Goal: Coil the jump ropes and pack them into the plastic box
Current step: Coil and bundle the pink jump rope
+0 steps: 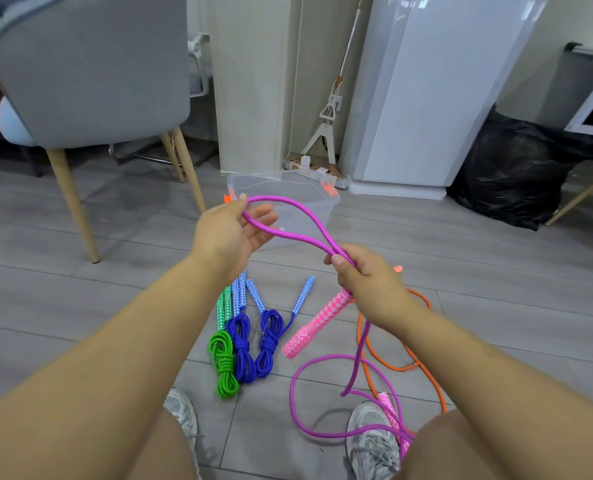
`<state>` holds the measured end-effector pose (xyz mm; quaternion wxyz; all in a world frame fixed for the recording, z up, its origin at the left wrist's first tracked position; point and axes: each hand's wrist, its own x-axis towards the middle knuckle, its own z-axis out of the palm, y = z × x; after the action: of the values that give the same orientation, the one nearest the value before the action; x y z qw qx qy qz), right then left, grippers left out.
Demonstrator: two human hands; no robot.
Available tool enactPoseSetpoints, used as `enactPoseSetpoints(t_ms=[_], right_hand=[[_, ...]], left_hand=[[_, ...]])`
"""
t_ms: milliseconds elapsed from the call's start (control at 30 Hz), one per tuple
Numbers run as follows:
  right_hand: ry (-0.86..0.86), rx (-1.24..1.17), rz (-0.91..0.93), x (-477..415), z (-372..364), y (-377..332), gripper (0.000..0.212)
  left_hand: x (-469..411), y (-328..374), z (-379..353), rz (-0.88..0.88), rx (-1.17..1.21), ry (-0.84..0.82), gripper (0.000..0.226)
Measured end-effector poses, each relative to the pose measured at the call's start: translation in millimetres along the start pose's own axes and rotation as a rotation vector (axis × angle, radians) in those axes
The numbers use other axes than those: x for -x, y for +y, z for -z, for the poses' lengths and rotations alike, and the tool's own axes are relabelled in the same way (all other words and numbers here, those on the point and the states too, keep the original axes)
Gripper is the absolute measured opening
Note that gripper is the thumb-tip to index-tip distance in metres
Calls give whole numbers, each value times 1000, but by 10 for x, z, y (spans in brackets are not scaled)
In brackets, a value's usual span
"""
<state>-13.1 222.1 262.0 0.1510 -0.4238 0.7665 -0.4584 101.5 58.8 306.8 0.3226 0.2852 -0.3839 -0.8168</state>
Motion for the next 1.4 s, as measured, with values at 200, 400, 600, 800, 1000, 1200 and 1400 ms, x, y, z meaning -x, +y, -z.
enactPoseSetpoints(t_ms=[200,400,600,800,1000,1200,1400], right_hand=[[-29,165,21,17,-164,-174,18],[-119,352,65,26,-255,-273,28],[-225,367,60,14,-315,-280,23],[-330,278,-10,-1,-319,-221,22],[-346,273,-9,16,-257,-157,25],[-343,400,12,40,-128,-105,31],[-360,350,-119,146,151,99,30]], left_hand=[[37,-27,-141,-8,-172,75,46],[40,-110,-192,133,-191,25,51],[-21,-143,-184,113,-6,-73,41],[-82,-157,-144,169,-57,-125,42],[-50,-174,-130,168,-104,-155,43],[3,-186,-105,89,-137,-92,38],[-19,-91,42,-11,-117,16,38]])
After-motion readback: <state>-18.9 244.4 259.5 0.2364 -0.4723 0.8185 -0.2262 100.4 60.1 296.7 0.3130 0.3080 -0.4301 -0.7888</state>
